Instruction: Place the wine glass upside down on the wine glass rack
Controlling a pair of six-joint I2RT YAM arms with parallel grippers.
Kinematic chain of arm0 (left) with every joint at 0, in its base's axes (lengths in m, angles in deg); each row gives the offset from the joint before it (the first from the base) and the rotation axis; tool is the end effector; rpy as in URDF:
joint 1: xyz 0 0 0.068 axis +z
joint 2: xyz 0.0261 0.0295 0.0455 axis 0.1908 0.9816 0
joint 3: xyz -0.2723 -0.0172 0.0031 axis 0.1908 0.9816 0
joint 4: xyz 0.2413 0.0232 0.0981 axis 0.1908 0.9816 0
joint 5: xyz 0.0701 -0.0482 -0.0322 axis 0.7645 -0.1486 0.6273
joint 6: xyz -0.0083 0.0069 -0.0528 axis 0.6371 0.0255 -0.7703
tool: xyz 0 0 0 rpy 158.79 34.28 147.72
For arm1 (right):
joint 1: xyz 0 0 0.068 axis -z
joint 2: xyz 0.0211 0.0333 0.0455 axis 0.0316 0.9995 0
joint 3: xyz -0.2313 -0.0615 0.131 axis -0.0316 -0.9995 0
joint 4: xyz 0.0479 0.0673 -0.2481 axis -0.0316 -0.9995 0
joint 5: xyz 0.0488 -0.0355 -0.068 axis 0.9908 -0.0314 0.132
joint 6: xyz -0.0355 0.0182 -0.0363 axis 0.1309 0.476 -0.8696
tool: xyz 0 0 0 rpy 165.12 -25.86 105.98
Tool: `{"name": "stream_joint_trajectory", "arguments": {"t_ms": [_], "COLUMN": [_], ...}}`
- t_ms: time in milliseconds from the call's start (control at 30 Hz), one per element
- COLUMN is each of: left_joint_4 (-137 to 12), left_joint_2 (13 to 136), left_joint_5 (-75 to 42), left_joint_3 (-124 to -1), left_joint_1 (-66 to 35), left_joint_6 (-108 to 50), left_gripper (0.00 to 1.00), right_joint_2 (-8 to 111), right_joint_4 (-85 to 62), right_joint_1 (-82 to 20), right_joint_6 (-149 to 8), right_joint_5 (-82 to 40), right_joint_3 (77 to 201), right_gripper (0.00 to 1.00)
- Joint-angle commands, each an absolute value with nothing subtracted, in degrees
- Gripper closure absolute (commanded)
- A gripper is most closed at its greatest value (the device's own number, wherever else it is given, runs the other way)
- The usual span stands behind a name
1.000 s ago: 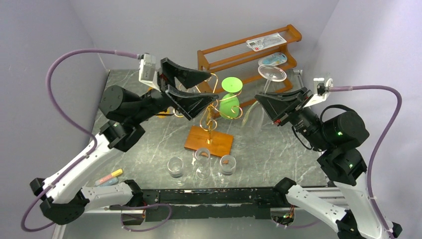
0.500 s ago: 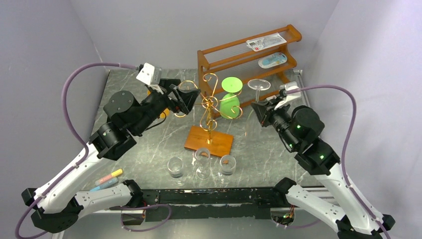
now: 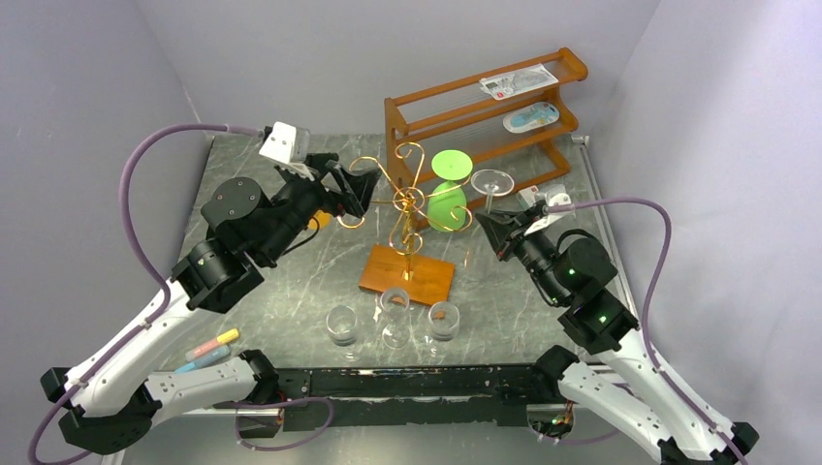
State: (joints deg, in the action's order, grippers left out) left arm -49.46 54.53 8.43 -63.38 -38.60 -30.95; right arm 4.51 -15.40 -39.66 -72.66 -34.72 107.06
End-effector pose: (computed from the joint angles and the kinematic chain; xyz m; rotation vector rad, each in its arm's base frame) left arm 0.1317 -0.1389 0.4765 0.2228 1.4709 -0.6823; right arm 0.1152 0.0848 0.3697 -0.3444 1.4710 0.5233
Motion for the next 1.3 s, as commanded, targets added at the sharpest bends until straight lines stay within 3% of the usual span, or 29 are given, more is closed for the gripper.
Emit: {"name": "stream_joint_trajectory", "arguments": {"t_ms": [0,567,1267], "left_joint_4": [-48.4,-43.5,-43.2], "left_joint_2": [56.0,60.3,59.9], "left_joint_5": [5.8,-1.0,-1.6], "left_joint_3": [-66.2,-70.4,-69.6], "left_joint_1": [-38.8,-38.9,-38.9], "left_joint_6": [-29.2,-29.7,-31.4], "left_gripper": [0.07,0.04,0.06], "right_joint_2": [5.3,9.7,11.0], "right_joint_4": [-6.2,4.2,2.6], "right_joint_1": [-39.6,-39.6,-39.6], "right_joint_6": [-72.0,-77.1,-80.8], "right_joint_5": [-33.0,-22.1,-13.1], "right_joint_3": [103.9,97.9,97.4], "right_gripper": [1.00,1.00,1.00]}}
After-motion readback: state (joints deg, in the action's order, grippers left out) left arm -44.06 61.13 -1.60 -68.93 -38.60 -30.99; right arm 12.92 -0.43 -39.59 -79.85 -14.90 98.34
